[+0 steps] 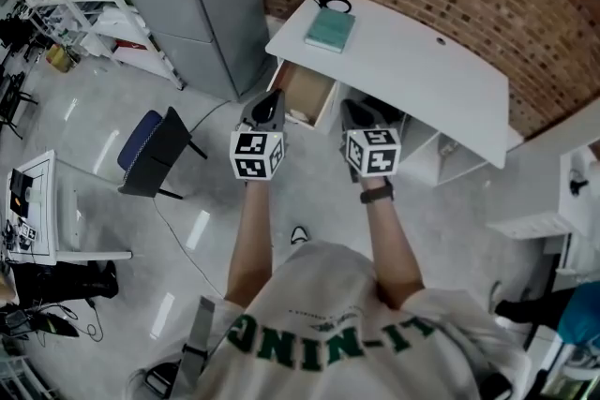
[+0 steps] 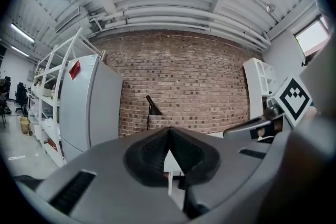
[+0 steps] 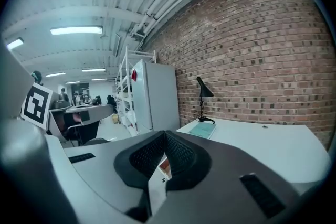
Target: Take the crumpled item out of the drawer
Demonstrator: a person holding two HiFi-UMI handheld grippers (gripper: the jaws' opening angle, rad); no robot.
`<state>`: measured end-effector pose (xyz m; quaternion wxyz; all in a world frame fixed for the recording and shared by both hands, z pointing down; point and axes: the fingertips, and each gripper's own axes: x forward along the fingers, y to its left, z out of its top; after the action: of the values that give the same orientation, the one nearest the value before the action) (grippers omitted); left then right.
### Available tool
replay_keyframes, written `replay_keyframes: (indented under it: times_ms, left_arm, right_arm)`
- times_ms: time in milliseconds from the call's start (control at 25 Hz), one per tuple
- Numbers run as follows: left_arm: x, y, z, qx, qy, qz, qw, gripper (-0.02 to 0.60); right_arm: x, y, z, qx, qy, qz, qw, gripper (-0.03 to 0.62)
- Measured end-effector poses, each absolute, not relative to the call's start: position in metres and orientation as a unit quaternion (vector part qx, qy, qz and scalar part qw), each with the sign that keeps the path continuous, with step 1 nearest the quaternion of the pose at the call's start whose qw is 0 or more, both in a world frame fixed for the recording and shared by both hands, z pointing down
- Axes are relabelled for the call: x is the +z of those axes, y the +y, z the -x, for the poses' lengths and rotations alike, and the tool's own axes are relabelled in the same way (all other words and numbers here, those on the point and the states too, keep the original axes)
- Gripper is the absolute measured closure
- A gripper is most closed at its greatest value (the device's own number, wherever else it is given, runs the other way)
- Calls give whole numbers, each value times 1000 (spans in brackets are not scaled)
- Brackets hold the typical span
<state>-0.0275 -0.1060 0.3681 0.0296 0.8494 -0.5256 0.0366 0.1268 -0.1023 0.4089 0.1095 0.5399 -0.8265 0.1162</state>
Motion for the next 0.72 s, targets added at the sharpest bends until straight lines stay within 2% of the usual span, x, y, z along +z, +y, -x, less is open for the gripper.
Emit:
replay_keyframes:
  times_ms: [720]
  left_arm:
    - [471, -250, 43, 73, -518, -844, 115, 588]
  right_arm:
    - [512, -250, -92, 203, -834, -482, 177, 588]
